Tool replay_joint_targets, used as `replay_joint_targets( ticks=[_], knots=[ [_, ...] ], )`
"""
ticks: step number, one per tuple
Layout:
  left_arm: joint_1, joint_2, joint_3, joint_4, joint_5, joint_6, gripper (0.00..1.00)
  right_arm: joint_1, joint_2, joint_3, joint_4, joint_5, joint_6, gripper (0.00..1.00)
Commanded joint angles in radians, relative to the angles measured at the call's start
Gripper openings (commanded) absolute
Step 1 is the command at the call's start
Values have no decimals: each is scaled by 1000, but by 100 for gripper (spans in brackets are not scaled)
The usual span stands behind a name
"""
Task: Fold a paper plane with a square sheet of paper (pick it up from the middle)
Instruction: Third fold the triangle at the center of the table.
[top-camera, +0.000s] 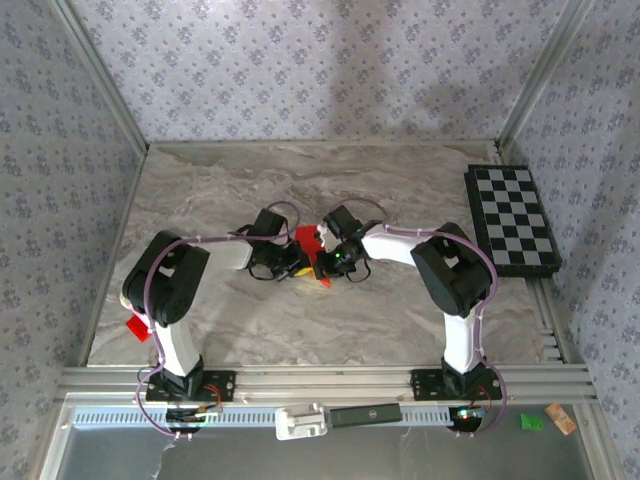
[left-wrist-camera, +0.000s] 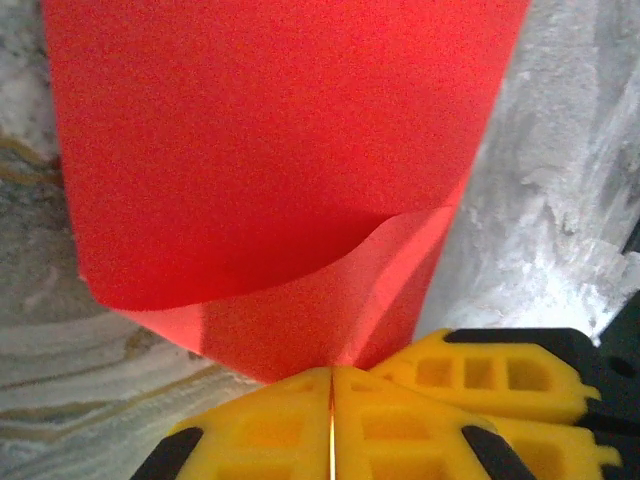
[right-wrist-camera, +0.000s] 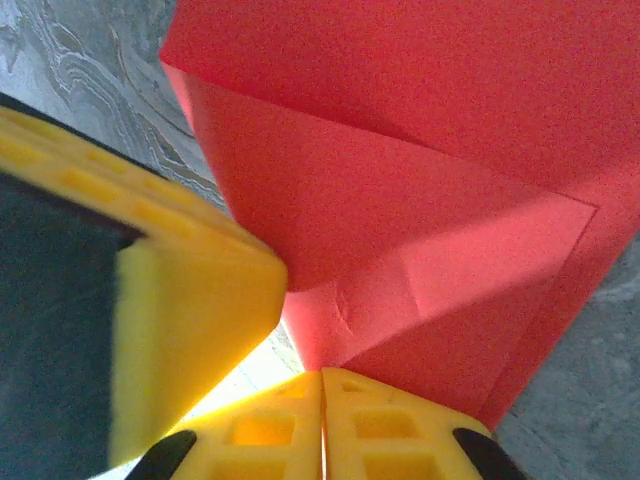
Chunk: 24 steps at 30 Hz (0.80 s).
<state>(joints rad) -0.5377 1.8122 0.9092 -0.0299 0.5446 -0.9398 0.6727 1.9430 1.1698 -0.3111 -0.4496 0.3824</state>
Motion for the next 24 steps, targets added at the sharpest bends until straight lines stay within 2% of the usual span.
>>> replay_joint_targets(
  ticks=[1, 11, 24],
  knots=[
    [-3, 31, 51, -30, -23, 26, 7, 2, 45, -5, -56, 45, 14, 9],
    [-4, 83, 96, -196, -111, 35, 4, -2, 17, -2, -73, 28, -11, 10],
    [-2, 149, 141, -304, -139, 32, 3, -4, -52, -58, -124, -23, -39, 12]
  ],
)
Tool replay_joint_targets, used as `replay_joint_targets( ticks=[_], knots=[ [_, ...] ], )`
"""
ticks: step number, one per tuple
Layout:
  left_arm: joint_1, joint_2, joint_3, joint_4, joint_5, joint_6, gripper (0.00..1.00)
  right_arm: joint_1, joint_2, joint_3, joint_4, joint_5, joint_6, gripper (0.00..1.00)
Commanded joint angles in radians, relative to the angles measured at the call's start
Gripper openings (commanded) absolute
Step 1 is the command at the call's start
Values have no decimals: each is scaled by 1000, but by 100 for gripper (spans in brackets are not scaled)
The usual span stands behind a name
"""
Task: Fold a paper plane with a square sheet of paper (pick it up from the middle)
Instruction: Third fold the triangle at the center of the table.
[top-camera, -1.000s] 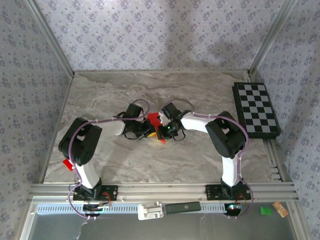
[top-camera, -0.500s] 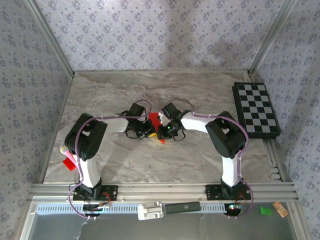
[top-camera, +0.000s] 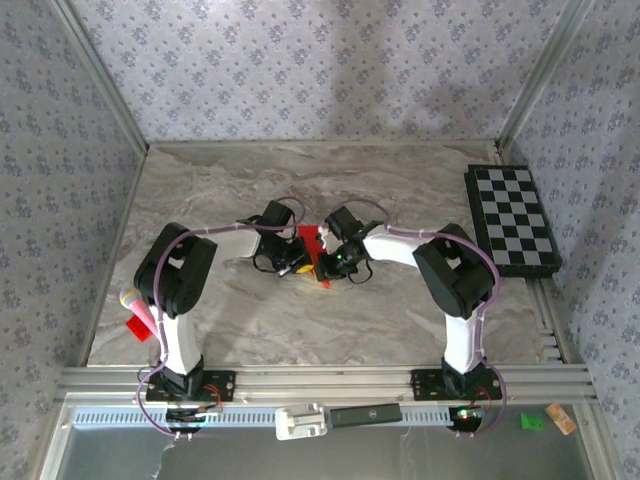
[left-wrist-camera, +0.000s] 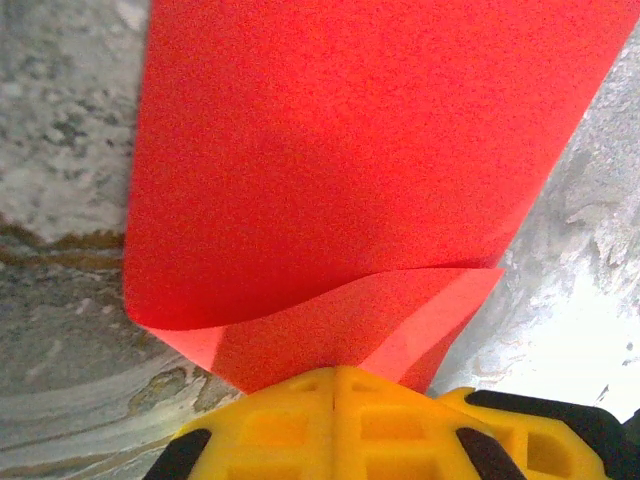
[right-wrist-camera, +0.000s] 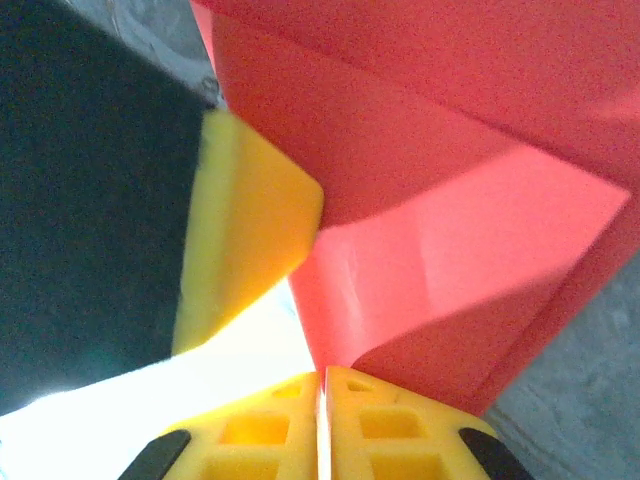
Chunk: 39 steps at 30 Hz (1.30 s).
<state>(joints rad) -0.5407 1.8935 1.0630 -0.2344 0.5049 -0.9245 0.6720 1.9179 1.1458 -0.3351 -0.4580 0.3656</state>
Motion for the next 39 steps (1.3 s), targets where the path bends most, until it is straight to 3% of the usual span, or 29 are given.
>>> replay_joint_targets(
  ticks=[1, 15, 21, 39],
  knots=[
    [2, 70, -12, -104, -102, 15, 4, -2, -30, -41, -103, -21, -23, 12],
    [5, 70, -14, -96, -87, 7, 3, -1, -126, -135, -117, -30, -33, 11],
    [4, 59, -6, -80, -59, 1, 3, -9, -231, -122, -3, 39, -3, 11],
    [-2, -9, 5, 19, 11, 40, 7, 12, -12, -20, -2, 80, 8, 8]
  ],
)
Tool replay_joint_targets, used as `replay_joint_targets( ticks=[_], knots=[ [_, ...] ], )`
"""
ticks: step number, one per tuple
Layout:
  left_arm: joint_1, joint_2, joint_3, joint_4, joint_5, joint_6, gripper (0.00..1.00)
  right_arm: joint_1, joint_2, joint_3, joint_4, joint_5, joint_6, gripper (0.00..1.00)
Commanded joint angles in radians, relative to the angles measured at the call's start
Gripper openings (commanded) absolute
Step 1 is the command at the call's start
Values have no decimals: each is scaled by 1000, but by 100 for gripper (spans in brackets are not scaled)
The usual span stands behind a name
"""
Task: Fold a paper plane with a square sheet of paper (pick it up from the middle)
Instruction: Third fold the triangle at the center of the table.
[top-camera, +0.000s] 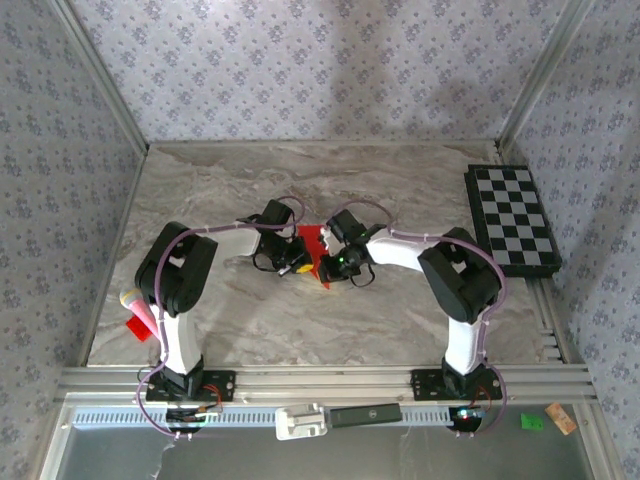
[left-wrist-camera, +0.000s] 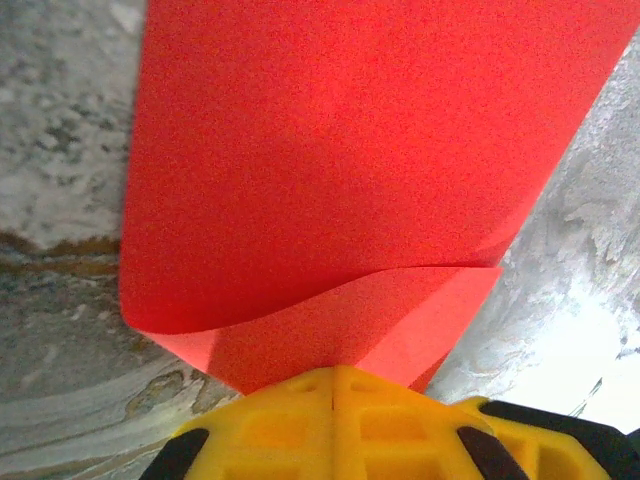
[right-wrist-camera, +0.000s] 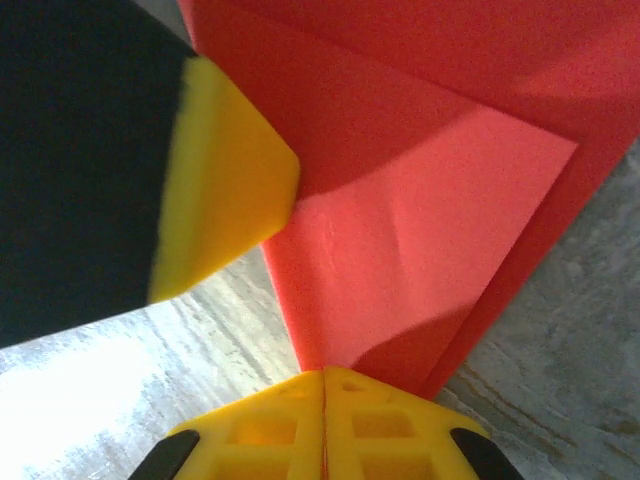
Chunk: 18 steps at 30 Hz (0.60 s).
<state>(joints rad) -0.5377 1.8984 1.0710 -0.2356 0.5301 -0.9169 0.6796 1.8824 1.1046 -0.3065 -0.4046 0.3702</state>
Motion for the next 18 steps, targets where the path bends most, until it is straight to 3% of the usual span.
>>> replay_joint_targets(
  ticks=[1, 8, 18],
  knots=[
    [-5, -26, -8, 37, -8, 40, 8, 4, 30, 20, -40, 33, -1, 8],
    [-14, -116, -75, 141, -21, 93, 18, -2, 51, 6, -69, 44, 2, 7],
    [-39, -48, -82, 174, -11, 101, 12, -3, 64, 6, -83, 44, 4, 7]
  ],
)
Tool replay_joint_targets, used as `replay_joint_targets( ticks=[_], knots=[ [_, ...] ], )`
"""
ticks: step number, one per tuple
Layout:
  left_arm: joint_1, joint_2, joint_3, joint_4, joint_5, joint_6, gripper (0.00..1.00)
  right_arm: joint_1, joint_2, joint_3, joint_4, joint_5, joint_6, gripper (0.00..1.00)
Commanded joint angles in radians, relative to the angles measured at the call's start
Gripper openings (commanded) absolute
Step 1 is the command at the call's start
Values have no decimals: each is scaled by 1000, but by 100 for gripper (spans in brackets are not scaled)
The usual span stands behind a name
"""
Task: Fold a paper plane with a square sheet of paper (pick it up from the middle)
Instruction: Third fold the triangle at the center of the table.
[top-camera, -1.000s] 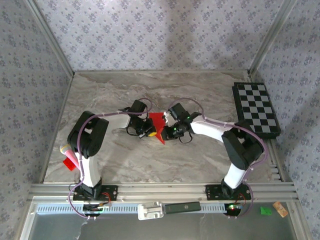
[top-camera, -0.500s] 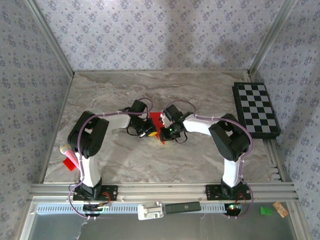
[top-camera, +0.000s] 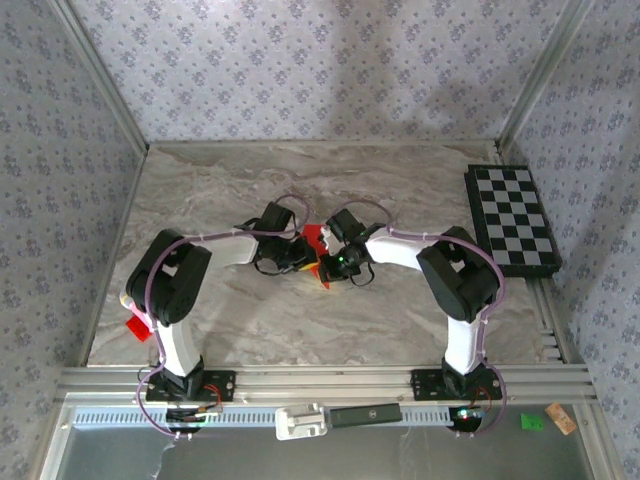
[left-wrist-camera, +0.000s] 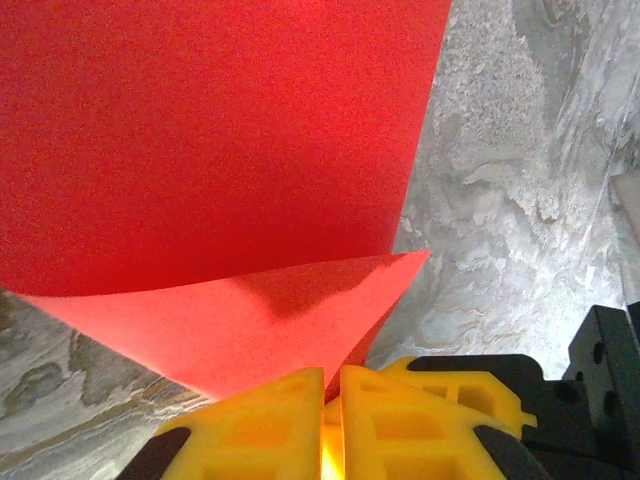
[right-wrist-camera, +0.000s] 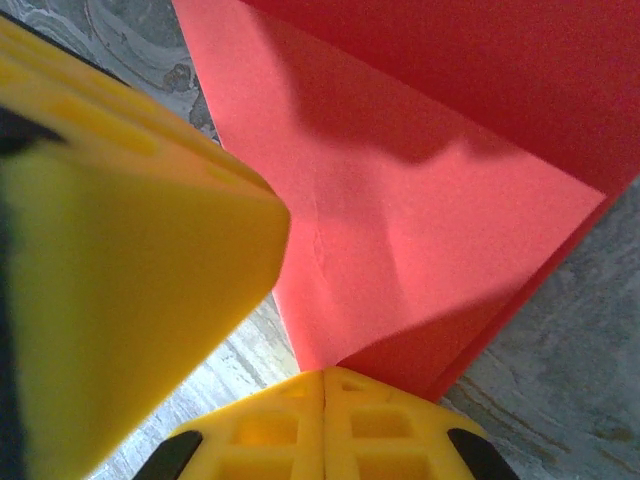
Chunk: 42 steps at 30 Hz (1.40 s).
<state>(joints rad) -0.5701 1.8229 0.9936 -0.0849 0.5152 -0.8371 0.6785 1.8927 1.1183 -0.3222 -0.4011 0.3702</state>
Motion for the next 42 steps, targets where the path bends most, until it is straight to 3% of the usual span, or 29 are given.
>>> replay_joint_targets(
  ticks=[1, 13, 28, 35, 38, 42],
  knots=[
    [-7, 34, -3, 24, 3, 22, 11, -1, 55, -8, -68, 39, 6, 7],
    [18, 101, 16, -63, -106, 30, 10, -15, 63, -22, -145, 41, -73, 7],
    [243, 133, 80, -145, -67, 157, 11, -36, 76, -42, -175, 52, -101, 7],
    [254, 3, 166, -165, 8, 76, 12, -23, -6, 23, -68, -19, -16, 10],
    [253, -63, 129, -150, -12, 31, 19, -24, -72, 43, -1, 19, 34, 14],
    [250, -148, 22, -74, -27, -57, 28, -23, -156, -6, 136, 72, 108, 26]
  ],
)
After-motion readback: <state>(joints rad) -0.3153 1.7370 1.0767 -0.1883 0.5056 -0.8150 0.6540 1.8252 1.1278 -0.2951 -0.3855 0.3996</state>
